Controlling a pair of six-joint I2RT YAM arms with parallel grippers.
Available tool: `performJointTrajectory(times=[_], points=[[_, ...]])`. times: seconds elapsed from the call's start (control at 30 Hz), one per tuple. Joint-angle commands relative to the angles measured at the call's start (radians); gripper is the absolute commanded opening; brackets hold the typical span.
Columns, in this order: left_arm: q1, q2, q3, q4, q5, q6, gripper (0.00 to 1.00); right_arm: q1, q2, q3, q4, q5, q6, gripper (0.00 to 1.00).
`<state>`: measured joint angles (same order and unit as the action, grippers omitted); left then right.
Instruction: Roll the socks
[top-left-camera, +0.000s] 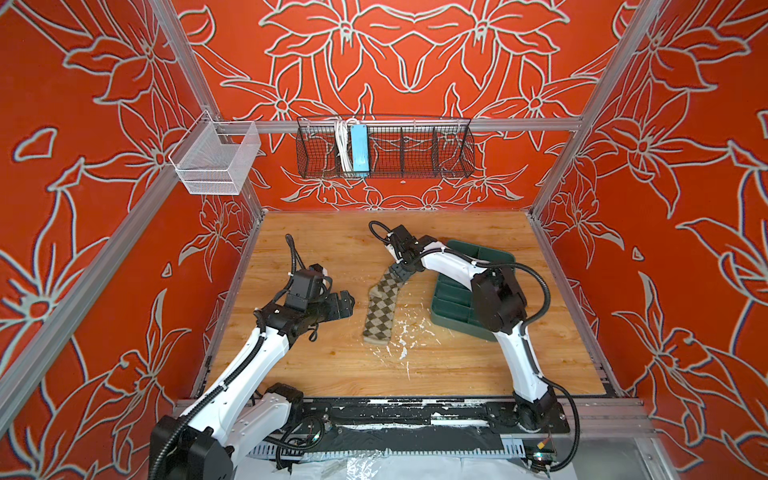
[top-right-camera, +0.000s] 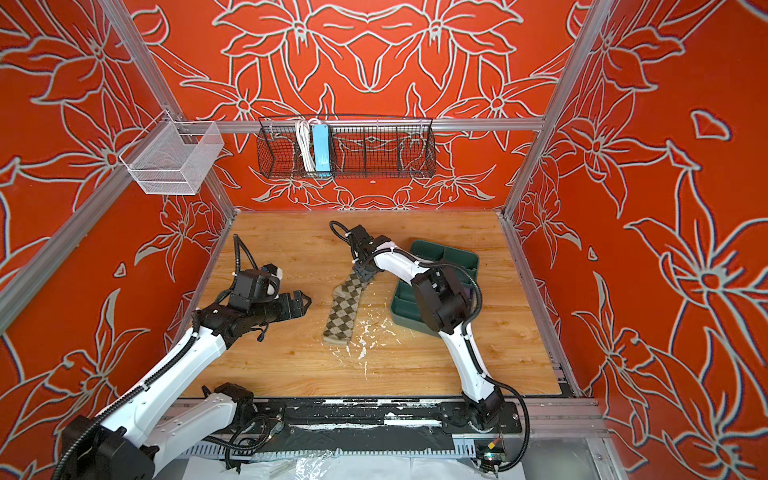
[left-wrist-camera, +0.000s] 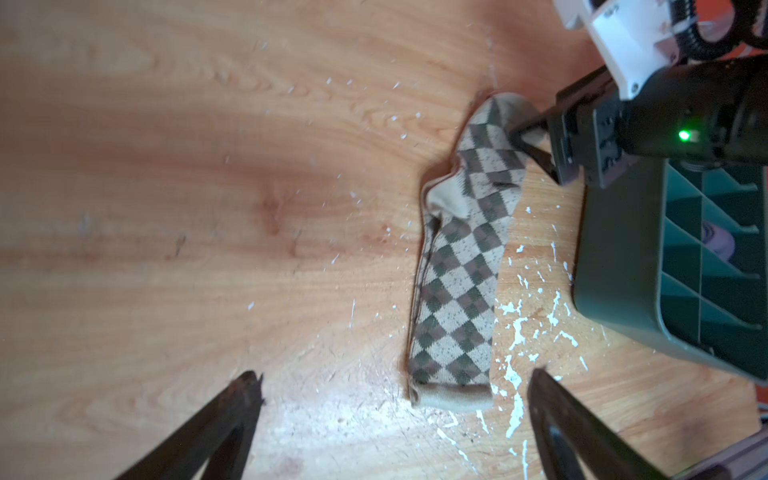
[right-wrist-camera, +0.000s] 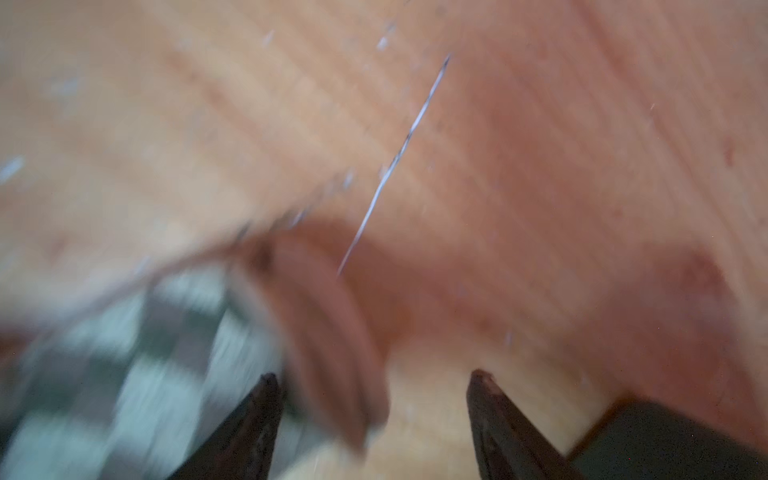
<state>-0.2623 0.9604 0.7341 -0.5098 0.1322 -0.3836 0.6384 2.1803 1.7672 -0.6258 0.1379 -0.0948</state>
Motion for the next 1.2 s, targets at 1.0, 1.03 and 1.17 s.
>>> performJointTrajectory(times=[1.0,1.03,1.17], points=[[-0.212,-0.570,-0.196,0.042,0.076,1.083,1.00,0.423,-0.456,-1.044,0.959,-0.221,-0.743,0.48],[-0.212,-0.575,-0.195,0.035,0.075,1.087,1.00,0.423,-0.446,-1.037,0.952,-0.210,-0.735,0.45],[-0.213,-0.581,-0.186,0.018,0.075,1.105,0.99,0.422,-0.406,-1.017,0.918,-0.166,-0.698,0.26]])
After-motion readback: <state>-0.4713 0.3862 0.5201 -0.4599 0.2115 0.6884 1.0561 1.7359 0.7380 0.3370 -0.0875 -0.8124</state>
